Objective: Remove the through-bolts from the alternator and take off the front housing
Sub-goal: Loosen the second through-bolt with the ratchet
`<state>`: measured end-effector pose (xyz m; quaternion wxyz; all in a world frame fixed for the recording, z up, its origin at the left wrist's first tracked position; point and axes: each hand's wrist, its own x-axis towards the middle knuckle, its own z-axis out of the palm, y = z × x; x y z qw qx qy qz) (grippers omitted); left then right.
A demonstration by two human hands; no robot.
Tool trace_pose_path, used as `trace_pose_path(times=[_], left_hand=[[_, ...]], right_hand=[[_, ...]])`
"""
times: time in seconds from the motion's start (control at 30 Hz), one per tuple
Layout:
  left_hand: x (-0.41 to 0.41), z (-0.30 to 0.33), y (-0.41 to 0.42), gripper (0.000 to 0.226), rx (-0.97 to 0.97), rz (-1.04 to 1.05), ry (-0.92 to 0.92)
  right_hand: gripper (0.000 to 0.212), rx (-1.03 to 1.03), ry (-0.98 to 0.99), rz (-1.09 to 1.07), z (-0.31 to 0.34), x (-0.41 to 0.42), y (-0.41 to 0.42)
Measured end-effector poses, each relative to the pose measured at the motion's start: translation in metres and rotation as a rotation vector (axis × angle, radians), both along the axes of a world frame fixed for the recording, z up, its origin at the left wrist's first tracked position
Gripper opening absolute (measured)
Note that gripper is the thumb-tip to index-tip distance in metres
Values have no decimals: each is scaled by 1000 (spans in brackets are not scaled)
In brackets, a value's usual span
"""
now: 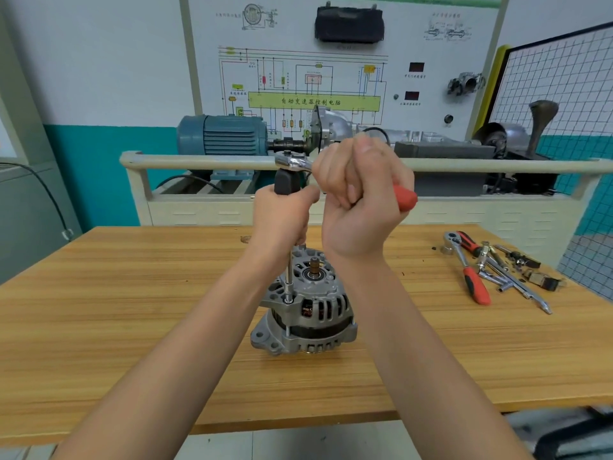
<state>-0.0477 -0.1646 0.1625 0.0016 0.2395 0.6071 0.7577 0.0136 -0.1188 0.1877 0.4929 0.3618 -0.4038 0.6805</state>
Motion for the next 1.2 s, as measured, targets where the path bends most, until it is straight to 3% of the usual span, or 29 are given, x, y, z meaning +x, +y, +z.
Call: trace_pose_path(times=[0.17, 0.27, 0.37, 0.63, 1.2], left_hand=[[-8, -1, -12, 44, -33, -271, 49], [-12, -1, -19, 39, -90, -471, 62], [-12, -1, -19, 41, -127, -582, 22], [-6, -1, -13, 58, -101, -403, 13], [-5, 2, -14, 54, -68, -334, -28]], right_hand=[[51, -119, -101, 411, 9, -6, 29], [47, -318, -200, 689, 10, -15, 47], [45, -446, -227, 826, 8, -24, 55], [42, -515, -270, 804, 8, -24, 54], [43, -449, -303, 770, 14, -24, 52]])
